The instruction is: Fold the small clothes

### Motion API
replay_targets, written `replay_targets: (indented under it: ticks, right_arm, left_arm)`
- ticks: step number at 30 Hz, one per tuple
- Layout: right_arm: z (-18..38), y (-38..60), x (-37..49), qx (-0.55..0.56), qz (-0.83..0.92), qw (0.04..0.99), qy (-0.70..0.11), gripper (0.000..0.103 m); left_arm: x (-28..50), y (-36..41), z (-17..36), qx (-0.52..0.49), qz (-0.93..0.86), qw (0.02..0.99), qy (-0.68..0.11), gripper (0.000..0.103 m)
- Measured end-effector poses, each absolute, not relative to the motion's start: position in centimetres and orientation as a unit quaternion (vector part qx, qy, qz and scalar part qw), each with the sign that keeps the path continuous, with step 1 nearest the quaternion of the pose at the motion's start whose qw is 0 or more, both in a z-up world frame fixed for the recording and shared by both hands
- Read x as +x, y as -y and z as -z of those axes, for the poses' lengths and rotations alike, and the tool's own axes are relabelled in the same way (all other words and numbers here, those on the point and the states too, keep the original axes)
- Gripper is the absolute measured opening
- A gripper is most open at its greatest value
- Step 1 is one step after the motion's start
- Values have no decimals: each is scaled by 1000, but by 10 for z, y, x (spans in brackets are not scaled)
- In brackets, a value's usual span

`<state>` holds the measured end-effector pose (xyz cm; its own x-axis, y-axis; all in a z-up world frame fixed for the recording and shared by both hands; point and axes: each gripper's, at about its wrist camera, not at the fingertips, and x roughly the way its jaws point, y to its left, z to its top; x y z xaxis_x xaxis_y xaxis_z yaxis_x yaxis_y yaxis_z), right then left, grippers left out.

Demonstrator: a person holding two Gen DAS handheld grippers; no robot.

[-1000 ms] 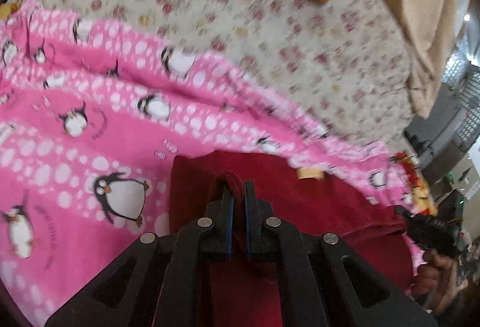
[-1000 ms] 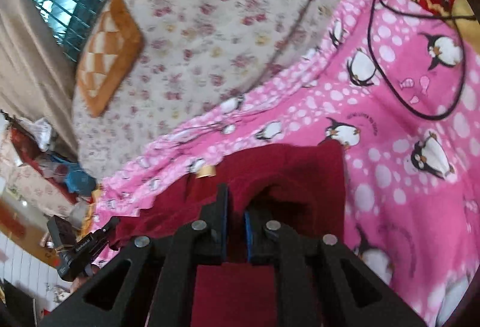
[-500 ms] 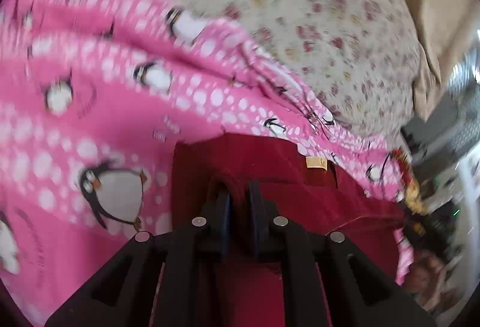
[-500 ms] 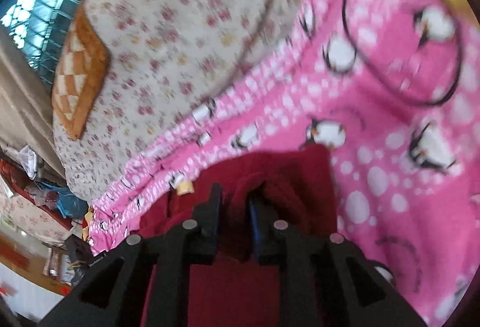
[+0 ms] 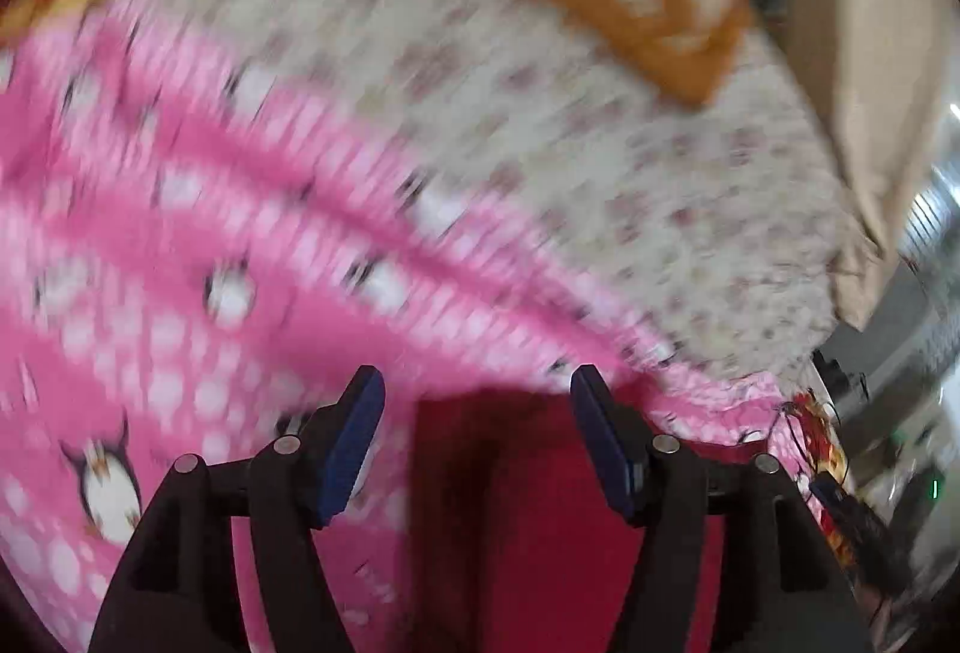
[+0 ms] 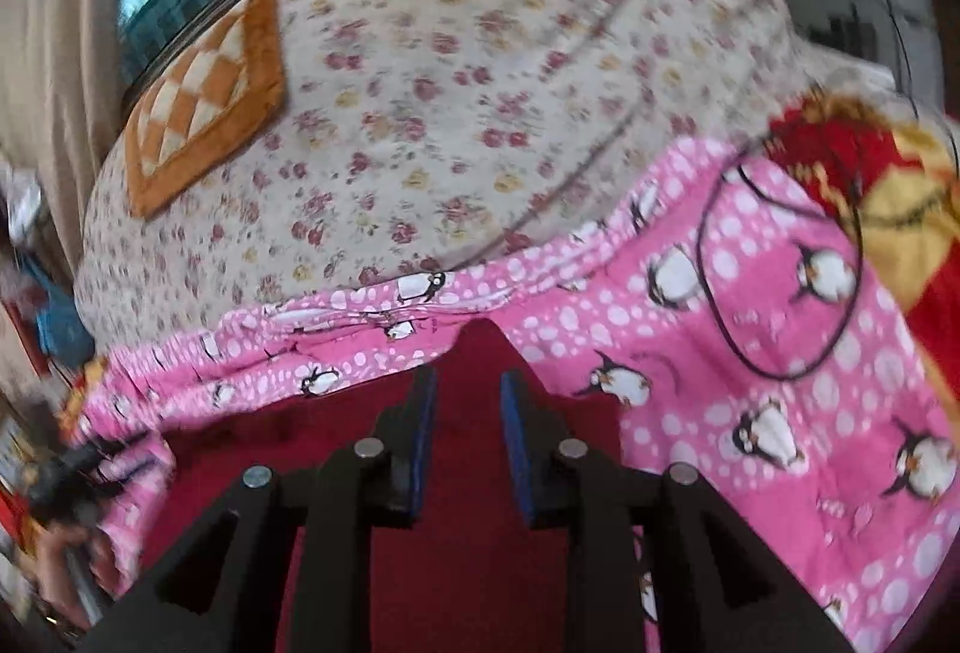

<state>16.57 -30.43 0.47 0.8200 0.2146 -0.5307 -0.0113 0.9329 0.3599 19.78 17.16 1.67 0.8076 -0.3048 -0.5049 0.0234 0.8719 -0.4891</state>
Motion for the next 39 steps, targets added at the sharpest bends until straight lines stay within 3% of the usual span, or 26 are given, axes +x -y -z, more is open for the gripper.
replay_targets:
  ticks: [3, 8, 11, 13, 15, 20, 23, 25, 27, 28, 30, 32, 34, 39]
  right_arm:
    - [-3, 291, 177, 162, -61, 938, -300, 24]
    - [12, 261, 216, 100, -57, 927, -358, 26]
    - [35, 262, 238, 82, -33, 909, -407, 26]
    - [60, 279, 253, 118, -20, 884, -452, 26]
    - [78, 291, 261, 163, -39, 862, -478, 27]
    - [71, 289, 255, 158, -36, 866, -473, 28]
    - [42, 270, 239, 116, -23, 897, -427, 28]
    - [20, 240, 223, 69, -52, 920, -382, 37]
    - [12, 210, 208, 24, -72, 927, -366, 69]
    - [15, 192, 201, 3, -89, 925, -368, 74]
    - [34, 163, 197, -35, -129, 905, -405, 74]
    - [68, 145, 201, -73, -130, 870, -471, 74]
    - [69, 150, 198, -57, -126, 882, -450, 79]
    - [59, 164, 198, -20, -131, 879, -458, 77]
  left_arm:
    - [192, -127, -32, -164, 143, 934, -282, 41]
    - [232, -41, -11, -80, 198, 906, -366, 41]
    - [254, -34, 17, -32, 134, 907, -397, 39]
    - [266, -55, 44, -56, 83, 892, -441, 30]
    - [268, -71, 51, -106, 93, 881, -452, 30]
    - [261, -68, 48, -88, 92, 884, -450, 30]
    - [247, -79, 39, -123, 85, 886, -438, 29]
    - [234, -84, 32, -135, 80, 891, -427, 29]
    - [223, -87, 32, -120, 61, 898, -418, 30]
    - [224, -87, 38, -116, 49, 895, -427, 30]
    - [227, -90, 48, -128, 51, 894, -427, 31]
    - [230, -87, 48, -125, 56, 895, -425, 39]
    - [231, -80, 47, -109, 65, 896, -425, 49]
    - [229, -82, 40, -115, 81, 898, -418, 49]
